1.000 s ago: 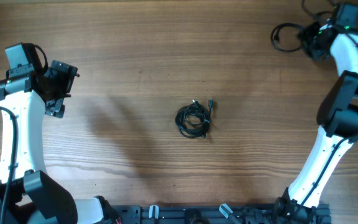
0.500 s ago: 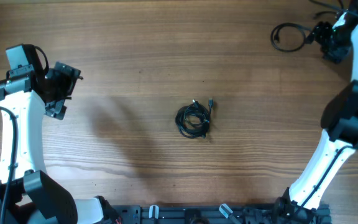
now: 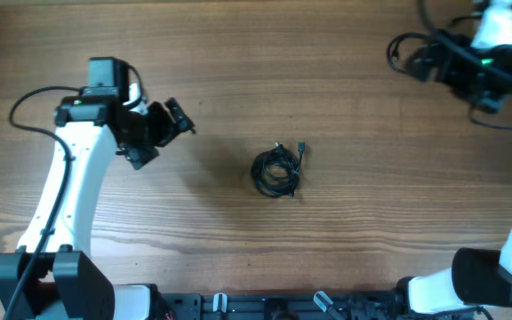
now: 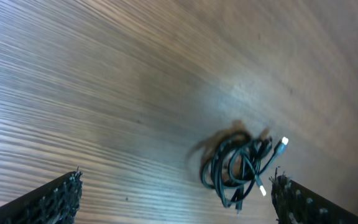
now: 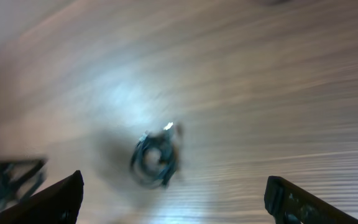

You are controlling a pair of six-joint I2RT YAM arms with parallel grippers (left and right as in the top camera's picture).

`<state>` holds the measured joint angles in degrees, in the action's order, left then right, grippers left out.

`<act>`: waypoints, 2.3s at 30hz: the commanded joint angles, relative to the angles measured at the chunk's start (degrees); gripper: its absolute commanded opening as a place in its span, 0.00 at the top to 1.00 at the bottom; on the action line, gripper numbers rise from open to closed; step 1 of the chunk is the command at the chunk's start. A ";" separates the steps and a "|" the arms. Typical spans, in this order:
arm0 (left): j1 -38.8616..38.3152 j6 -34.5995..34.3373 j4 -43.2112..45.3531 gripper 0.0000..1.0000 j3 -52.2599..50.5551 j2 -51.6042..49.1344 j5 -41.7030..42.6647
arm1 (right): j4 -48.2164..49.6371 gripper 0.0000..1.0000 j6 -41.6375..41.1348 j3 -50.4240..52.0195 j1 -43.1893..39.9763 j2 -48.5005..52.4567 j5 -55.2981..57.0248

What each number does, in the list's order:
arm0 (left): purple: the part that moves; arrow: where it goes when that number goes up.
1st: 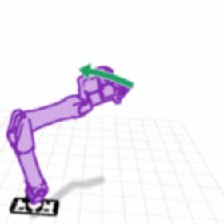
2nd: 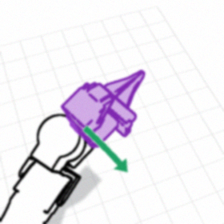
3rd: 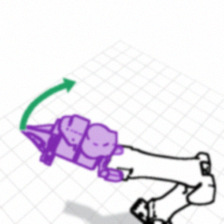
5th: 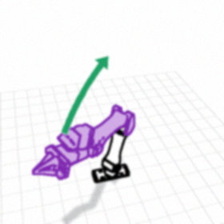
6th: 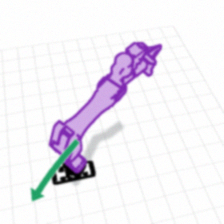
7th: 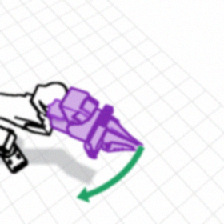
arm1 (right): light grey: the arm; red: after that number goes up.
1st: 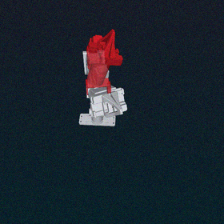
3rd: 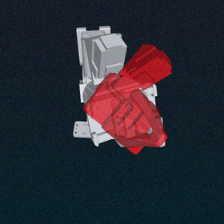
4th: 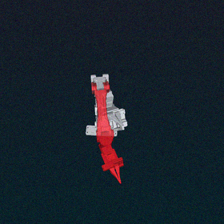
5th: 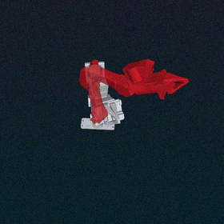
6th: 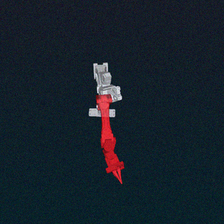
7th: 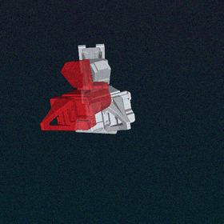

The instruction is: Untangle cables

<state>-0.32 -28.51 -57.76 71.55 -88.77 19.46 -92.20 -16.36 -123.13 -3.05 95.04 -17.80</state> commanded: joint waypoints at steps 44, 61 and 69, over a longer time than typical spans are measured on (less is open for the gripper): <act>-23.85 -15.43 9.16 0.14 -7.98 -5.70 -0.63 | 21.75 0.00 -9.27 23.52 25.27 0.35 0.42; -23.85 -15.28 9.18 0.08 -7.98 -5.73 -0.85 | 22.99 0.00 -9.29 23.52 25.27 0.35 0.39; -23.85 -15.52 9.18 0.06 -7.96 -5.73 -0.83 | 22.99 0.00 -9.29 23.52 25.27 0.35 0.39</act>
<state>-24.10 -43.83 -48.56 63.94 -94.21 18.15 -69.49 -25.32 -99.83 21.98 95.46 -17.96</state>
